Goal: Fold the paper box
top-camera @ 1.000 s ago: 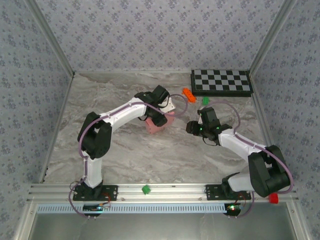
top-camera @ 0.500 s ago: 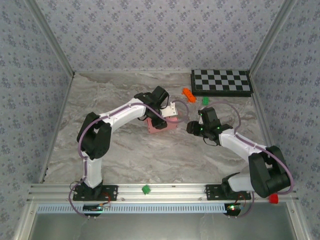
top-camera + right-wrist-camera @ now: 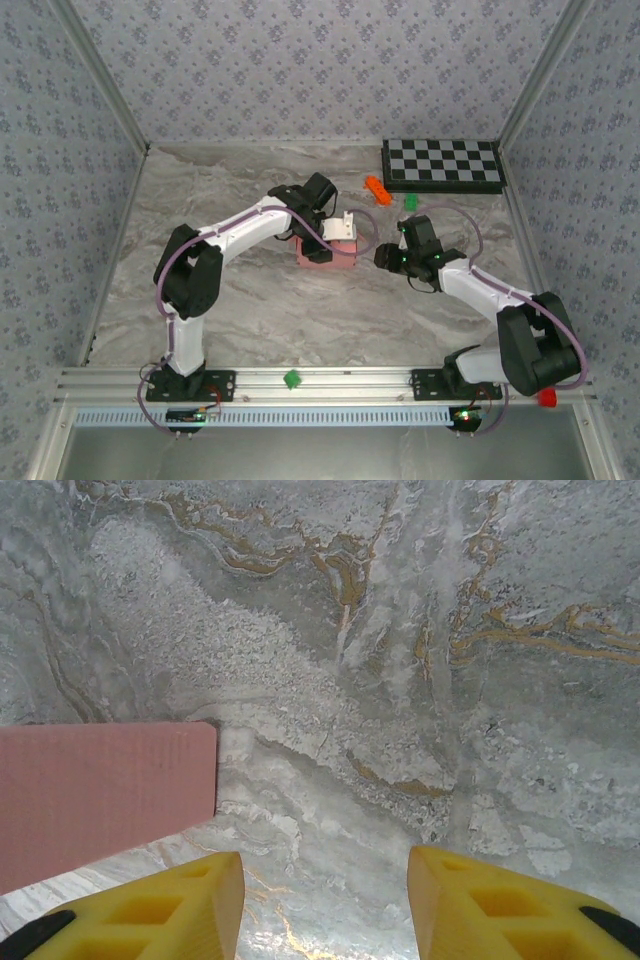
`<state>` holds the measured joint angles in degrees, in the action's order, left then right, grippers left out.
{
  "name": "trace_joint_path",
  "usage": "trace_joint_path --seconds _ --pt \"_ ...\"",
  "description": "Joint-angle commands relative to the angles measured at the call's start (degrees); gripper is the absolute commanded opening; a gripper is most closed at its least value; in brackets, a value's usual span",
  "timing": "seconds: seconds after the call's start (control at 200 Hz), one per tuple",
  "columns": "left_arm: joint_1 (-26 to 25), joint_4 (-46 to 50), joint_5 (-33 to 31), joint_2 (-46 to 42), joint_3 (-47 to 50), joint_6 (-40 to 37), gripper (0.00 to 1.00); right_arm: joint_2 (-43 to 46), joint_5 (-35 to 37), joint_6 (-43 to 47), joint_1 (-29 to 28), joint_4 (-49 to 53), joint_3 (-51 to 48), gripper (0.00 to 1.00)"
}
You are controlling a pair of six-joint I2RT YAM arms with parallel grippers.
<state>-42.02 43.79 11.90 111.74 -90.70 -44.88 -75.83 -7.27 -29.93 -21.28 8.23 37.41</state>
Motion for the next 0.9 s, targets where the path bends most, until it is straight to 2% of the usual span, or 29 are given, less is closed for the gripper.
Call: trace_joint_path --seconds 0.0,0.375,0.395,0.415,0.745,0.895 --pt "0.1 3.0 2.5 -0.2 -2.4 -2.2 0.55 1.2 0.1 1.0 0.6 1.1 -0.5 0.48" --pt "-0.1 3.6 1.2 -1.3 -4.8 -0.7 0.65 1.4 0.1 1.5 1.0 1.3 -0.9 0.49" --pt "-0.2 3.8 1.1 -1.4 -4.9 -0.5 0.7 1.5 0.1 1.5 1.0 1.3 -0.9 0.49" --pt "-0.2 4.0 1.1 -1.6 -5.0 -0.5 0.71 1.5 0.1 1.7 1.1 1.4 -0.9 0.49" --pt "-1.5 7.4 -0.9 -6.0 -6.1 1.9 0.73 2.5 -0.3 5.5 2.2 4.7 1.4 0.51" --pt "-1.6 5.4 -3.7 -10.0 -5.3 6.2 0.73 3.4 -1.1 8.1 2.6 7.3 3.6 0.52"
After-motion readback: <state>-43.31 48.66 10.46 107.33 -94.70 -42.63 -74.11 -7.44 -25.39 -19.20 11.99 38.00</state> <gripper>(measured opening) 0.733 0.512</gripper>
